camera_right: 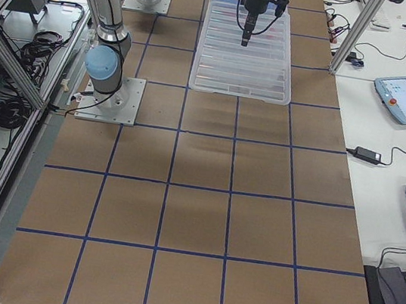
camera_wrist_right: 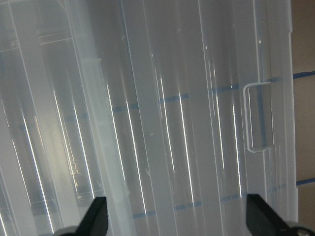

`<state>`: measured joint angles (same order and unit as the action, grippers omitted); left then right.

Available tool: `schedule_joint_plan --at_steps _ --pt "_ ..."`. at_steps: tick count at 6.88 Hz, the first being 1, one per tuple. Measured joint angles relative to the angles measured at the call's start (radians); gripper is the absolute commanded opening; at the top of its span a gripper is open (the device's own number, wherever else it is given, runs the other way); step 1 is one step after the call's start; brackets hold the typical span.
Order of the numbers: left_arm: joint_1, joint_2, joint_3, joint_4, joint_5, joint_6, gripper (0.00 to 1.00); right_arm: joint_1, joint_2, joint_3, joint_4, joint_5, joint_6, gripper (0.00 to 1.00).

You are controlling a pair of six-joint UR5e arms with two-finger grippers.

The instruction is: Place red block in blue tray from box

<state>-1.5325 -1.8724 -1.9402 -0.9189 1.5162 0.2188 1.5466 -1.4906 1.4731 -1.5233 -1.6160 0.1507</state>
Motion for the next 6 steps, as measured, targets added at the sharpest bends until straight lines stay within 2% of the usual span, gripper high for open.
schedule_joint_plan --at_steps 1,2,6 --pt "0.000 -0.021 0.000 0.021 0.012 0.001 0.69 0.001 -0.001 0.001 0.001 0.005 0.004 1.00" --pt "0.000 -0.040 -0.002 0.040 0.026 0.002 0.18 0.001 -0.001 0.003 0.002 0.007 0.005 1.00" --pt "0.000 -0.085 0.014 0.051 0.071 -0.004 0.12 0.001 -0.001 0.003 0.000 0.007 0.005 1.00"
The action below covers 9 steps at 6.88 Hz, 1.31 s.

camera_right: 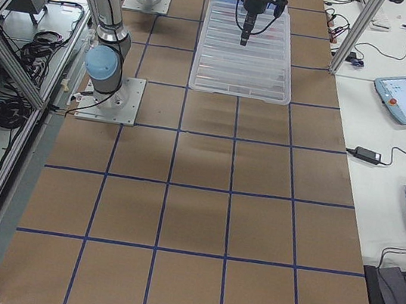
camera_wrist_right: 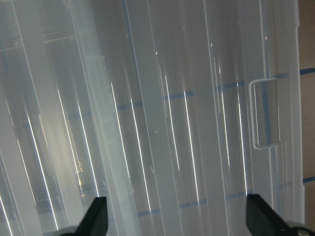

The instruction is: Place red block in blue tray from box

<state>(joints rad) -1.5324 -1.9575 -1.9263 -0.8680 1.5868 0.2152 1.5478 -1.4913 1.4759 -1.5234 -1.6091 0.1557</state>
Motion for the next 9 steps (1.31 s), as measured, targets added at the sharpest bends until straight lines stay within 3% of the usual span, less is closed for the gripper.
schedule_joint_plan --at_steps 3,6,8,9 --pt "-0.004 0.027 0.159 -0.190 -0.005 -0.027 0.12 0.001 0.000 0.000 -0.006 0.000 0.000 1.00" --pt "0.007 0.082 0.385 -0.521 -0.018 -0.025 0.12 0.002 0.000 0.000 -0.007 -0.001 -0.001 1.00" --pt "0.133 0.107 0.484 -0.689 -0.028 0.067 0.12 -0.001 0.001 -0.003 -0.006 -0.005 -0.006 1.00" --pt "0.222 0.104 0.494 -0.715 -0.030 0.178 0.12 -0.013 0.004 -0.005 -0.006 -0.012 -0.014 1.00"
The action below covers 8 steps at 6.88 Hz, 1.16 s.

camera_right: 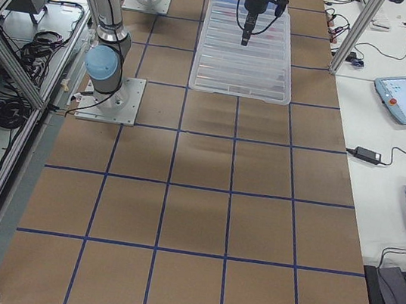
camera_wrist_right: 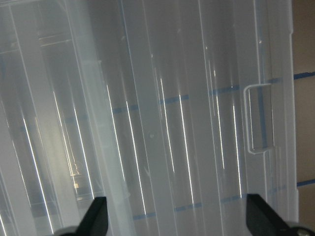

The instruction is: Place red block in blue tray from box

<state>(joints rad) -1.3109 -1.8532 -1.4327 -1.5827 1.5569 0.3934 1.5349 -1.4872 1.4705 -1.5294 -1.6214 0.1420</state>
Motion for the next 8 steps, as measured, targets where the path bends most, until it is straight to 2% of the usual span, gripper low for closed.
schedule_joint_plan --at_steps 1,2,3,4,5,6,8 --pt "0.078 -0.015 -0.003 0.000 0.000 0.127 0.12 -0.033 0.002 -0.002 -0.001 -0.028 -0.011 1.00" --pt "0.136 -0.041 -0.025 0.058 0.002 0.226 0.13 -0.089 0.002 -0.002 0.002 -0.068 -0.036 1.00" --pt "0.175 -0.072 -0.088 0.179 0.005 0.277 0.24 -0.159 0.002 0.000 0.004 -0.092 -0.086 1.00" --pt "0.203 -0.095 -0.173 0.306 0.004 0.296 0.25 -0.226 0.005 0.004 0.000 -0.103 -0.169 1.00" --pt "0.223 -0.114 -0.255 0.431 0.004 0.301 0.79 -0.296 0.015 0.009 -0.003 -0.106 -0.287 1.00" --pt "0.232 -0.126 -0.307 0.505 0.003 0.301 1.00 -0.362 0.031 0.014 -0.005 -0.125 -0.384 1.00" --pt "0.233 -0.124 -0.321 0.538 0.003 0.300 1.00 -0.439 0.052 0.069 -0.028 -0.185 -0.454 1.00"
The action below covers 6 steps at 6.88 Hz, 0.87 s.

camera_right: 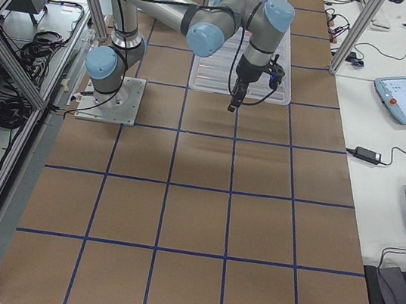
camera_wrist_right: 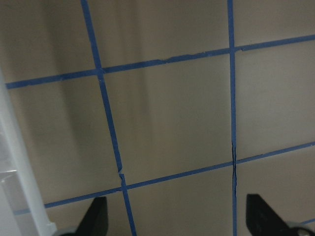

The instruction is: Place red block in blue tray from box

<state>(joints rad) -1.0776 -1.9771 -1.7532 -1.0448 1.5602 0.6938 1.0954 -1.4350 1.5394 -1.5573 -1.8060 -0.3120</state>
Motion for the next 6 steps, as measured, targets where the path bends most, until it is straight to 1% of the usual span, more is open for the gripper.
schedule_joint_plan --at_steps 1,2,3,4,5,6 --pt "-0.008 0.016 0.023 -0.022 0.001 -0.001 1.00 -0.005 -0.001 0.058 -0.052 -0.006 -0.005 1.00" --pt "-0.018 0.039 0.072 -0.098 0.001 -0.001 1.00 0.000 -0.007 0.119 -0.106 0.008 -0.004 1.00" --pt "-0.039 0.073 0.149 -0.237 0.001 -0.006 1.00 0.009 -0.014 0.164 -0.144 0.047 -0.002 1.00" --pt "-0.082 0.113 0.227 -0.394 0.001 -0.045 1.00 0.019 -0.018 0.190 -0.169 0.086 0.000 1.00" --pt "-0.146 0.160 0.272 -0.506 0.004 -0.135 1.00 0.028 -0.018 0.203 -0.187 0.100 0.006 1.00" --pt "-0.222 0.206 0.290 -0.562 0.009 -0.255 1.00 0.043 -0.017 0.207 -0.193 0.103 0.018 1.00"
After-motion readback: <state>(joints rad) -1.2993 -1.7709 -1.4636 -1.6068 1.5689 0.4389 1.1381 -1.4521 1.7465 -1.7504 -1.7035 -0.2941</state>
